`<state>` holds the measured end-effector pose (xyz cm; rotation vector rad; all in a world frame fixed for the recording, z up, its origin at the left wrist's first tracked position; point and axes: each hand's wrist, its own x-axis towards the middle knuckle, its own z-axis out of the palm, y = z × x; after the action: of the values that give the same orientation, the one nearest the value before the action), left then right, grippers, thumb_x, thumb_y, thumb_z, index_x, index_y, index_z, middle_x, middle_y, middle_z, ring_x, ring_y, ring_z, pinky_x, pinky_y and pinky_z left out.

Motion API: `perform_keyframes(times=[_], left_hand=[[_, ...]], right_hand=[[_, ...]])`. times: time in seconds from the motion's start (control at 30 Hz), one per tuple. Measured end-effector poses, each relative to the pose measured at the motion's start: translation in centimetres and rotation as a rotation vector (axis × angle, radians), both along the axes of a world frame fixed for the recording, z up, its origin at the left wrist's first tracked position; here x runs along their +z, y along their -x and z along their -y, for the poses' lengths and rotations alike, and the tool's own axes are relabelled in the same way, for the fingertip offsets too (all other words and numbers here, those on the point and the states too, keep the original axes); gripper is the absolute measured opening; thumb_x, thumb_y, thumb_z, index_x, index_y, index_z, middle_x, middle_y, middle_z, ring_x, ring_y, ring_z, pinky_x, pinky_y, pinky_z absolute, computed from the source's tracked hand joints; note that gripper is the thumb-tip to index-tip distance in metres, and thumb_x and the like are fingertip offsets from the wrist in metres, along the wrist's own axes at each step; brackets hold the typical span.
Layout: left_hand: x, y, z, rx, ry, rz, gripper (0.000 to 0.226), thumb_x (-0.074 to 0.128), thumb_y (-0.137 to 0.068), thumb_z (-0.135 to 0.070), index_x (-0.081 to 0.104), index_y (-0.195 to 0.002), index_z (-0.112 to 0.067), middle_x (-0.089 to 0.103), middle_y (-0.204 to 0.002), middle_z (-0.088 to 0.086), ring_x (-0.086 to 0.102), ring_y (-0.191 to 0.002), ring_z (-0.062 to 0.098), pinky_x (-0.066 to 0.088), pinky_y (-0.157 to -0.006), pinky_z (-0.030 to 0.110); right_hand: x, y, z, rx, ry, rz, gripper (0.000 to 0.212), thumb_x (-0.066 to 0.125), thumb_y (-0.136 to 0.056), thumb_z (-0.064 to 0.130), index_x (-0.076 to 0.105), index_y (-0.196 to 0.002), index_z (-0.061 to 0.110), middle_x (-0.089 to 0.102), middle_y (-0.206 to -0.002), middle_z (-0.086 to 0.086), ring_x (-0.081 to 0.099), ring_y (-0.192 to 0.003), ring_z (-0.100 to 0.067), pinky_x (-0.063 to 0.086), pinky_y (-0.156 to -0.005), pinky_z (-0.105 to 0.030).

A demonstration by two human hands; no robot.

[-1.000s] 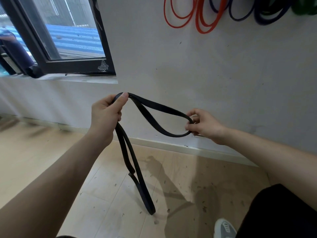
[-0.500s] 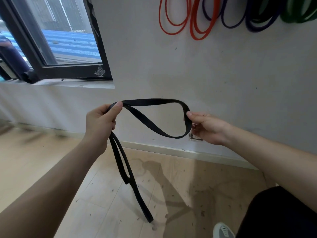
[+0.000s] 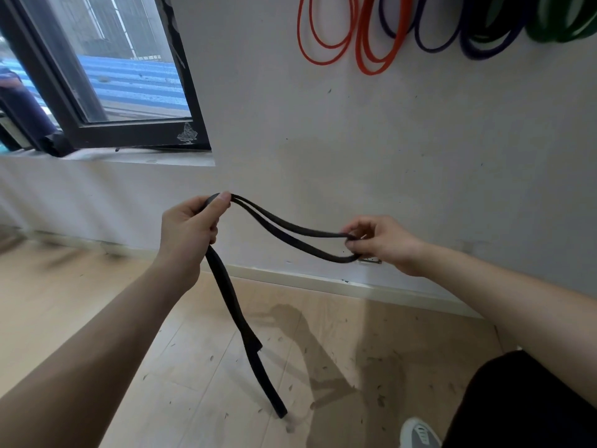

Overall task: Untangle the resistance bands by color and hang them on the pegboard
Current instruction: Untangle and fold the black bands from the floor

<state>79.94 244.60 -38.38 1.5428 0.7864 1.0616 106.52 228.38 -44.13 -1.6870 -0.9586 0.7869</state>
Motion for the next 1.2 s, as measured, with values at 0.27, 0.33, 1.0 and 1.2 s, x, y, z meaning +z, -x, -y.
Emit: perform_keyframes(times=[0.27,0.33,1.0,1.2], left_hand=[[0.4,-0.8,1.7,-0.245,-0.152,-0.11,0.018,0.07,-0.095,-0.023,0.074,-0.094,-0.005,0.04,-0.071,0.009,0.038,-0.06,0.015,0.032,-0.059,0.028],[0.4,-1.2,2.1,-0.298,-0.201,-0.16,0.014,0.07,-0.094,-0.021,0.074,-0.092,-0.008,0.045,-0.064,0.004,0.04,-0.058,0.014,0.034,-0.056,0.024],[-1.3,-3.0,3.4,-0.582,-0.28,-0.37,0.011,0.074,-0.089,-0.007,0.064,-0.093,-0.011,0.07,-0.082,0.002,0.071,-0.083,0.017,0.057,-0.083,0.028],[-3.7,-3.9,3.2,-0.626,-0.274,-0.492,0.012,0.078,-0.088,-0.011,0.068,-0.094,-0.01,0.068,-0.084,0.002,0.066,-0.082,0.011,0.054,-0.084,0.029]], right_hand=[[0.3,1.3,-0.2,0.24,0.347,0.518,0.039,0.074,-0.087,0.012,0.065,-0.125,0.018,0.068,-0.118,-0.002,0.064,-0.106,-0.02,0.052,-0.086,-0.027],[1.2,2.5,-0.5,0.245,0.223,0.467,0.048,0.075,-0.086,0.014,0.061,-0.132,0.022,0.065,-0.124,0.004,0.06,-0.114,-0.016,0.049,-0.087,-0.021],[7.5,6.9,0.5,0.148,-0.409,0.276,0.016,0.061,-0.099,0.013,0.068,-0.109,0.002,0.067,-0.09,-0.012,0.058,-0.077,-0.009,0.053,-0.071,-0.03],[9.4,5.0,1.4,-0.055,-0.665,0.177,0.008,0.057,-0.1,0.015,0.064,-0.097,0.018,0.055,-0.066,0.018,0.05,-0.062,-0.006,0.046,-0.063,-0.022]])
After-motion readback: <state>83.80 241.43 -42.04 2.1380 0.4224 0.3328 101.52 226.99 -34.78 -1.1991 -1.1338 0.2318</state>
